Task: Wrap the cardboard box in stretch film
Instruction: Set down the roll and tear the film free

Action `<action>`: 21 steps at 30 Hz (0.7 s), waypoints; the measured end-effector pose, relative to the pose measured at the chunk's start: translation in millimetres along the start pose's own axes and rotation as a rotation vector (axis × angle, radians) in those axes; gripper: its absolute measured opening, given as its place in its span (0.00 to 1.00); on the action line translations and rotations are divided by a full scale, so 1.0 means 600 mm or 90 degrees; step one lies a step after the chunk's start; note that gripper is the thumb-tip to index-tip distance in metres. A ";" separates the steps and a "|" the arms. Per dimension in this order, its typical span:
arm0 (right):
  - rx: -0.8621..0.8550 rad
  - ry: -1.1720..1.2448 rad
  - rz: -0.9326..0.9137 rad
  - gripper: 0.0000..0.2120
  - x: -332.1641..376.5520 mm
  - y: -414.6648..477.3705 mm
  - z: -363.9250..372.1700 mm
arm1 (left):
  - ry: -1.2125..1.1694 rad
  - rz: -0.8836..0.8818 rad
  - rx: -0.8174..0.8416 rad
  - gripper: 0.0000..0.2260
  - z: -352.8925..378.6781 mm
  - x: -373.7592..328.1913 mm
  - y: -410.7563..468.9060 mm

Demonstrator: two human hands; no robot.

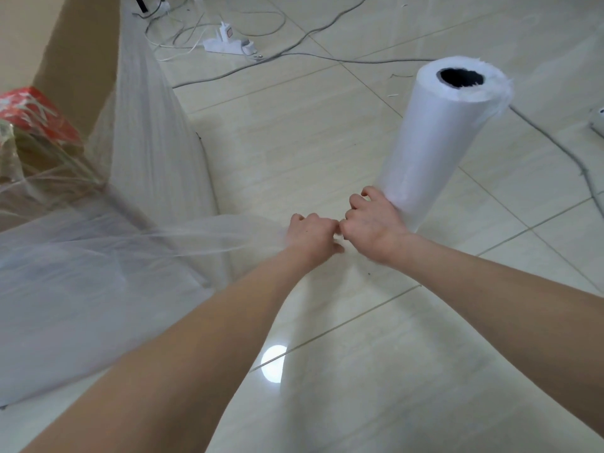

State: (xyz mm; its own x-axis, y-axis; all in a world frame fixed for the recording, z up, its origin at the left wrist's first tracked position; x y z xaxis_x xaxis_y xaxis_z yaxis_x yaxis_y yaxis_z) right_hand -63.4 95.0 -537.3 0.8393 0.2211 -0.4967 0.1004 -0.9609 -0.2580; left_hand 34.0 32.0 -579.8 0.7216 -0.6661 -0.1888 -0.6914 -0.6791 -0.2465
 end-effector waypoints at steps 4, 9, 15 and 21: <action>0.010 -0.016 0.008 0.12 0.001 0.001 0.007 | -0.050 -0.043 -0.044 0.10 -0.009 0.017 -0.003; 0.037 0.009 0.018 0.11 0.004 0.007 0.003 | -0.083 0.032 -0.102 0.12 -0.012 0.020 -0.014; 0.009 0.012 -0.013 0.15 0.003 0.007 0.008 | -0.076 0.010 -0.081 0.12 -0.004 0.030 -0.010; -0.037 -0.012 -0.058 0.14 0.002 -0.002 0.024 | -0.141 -0.133 -0.078 0.10 -0.010 0.081 -0.004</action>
State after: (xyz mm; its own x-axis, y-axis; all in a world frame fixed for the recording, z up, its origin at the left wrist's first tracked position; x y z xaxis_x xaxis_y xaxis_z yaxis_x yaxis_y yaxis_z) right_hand -70.5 98.9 -549.7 0.8155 0.3099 -0.4888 0.2065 -0.9448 -0.2544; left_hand 70.5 -0.2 -582.7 0.8291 -0.4343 -0.3520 -0.5170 -0.8352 -0.1873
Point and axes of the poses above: each hand's wrist, its own y-axis towards the middle knuckle, its own z-axis out of the palm, x = y × z, the point moved 1 cm from there along y, towards the middle knuckle, and after that the axes turned 6 degrees about -y, right-handed, at the moved point
